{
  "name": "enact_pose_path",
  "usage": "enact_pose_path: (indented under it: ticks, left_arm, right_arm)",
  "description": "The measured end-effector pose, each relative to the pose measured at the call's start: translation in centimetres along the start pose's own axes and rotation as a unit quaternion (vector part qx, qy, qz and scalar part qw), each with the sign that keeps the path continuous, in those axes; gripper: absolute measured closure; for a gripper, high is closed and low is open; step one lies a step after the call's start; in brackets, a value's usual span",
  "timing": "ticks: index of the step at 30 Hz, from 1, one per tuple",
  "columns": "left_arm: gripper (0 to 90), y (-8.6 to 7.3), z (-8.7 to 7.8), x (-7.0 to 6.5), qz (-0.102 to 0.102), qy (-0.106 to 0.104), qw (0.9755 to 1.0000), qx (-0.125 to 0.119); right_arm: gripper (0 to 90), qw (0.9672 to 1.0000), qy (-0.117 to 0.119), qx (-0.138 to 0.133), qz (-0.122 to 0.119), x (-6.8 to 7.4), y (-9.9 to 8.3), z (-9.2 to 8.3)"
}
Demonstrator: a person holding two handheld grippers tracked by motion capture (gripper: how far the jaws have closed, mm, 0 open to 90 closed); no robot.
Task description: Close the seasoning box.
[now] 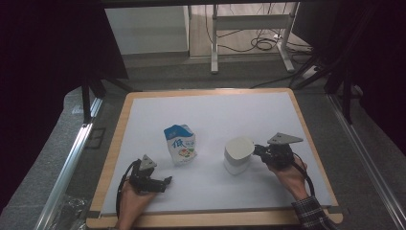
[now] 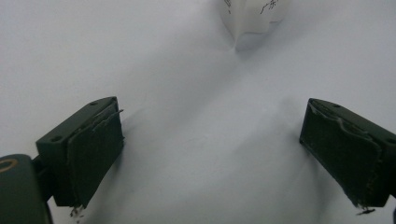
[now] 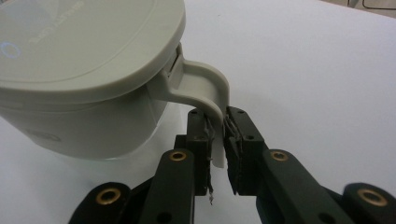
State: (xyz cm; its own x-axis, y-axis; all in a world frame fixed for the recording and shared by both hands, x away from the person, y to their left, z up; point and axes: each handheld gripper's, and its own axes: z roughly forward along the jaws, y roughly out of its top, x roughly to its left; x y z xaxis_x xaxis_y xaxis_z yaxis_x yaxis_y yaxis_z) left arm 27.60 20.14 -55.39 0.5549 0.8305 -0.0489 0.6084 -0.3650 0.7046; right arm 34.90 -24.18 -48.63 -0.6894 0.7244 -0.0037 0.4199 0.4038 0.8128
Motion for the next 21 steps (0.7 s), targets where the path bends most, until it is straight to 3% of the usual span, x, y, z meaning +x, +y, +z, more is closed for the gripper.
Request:
enact_pose_path:
  ticks: [21]
  left_arm:
    - [5.9, 0.0, 0.0, 0.0, 0.002, 0.0, 1.0, 0.002]
  right_arm:
    - [79.7, 0.9995, 0.016, 0.002, 0.026, 1.9, -1.1, -1.8]
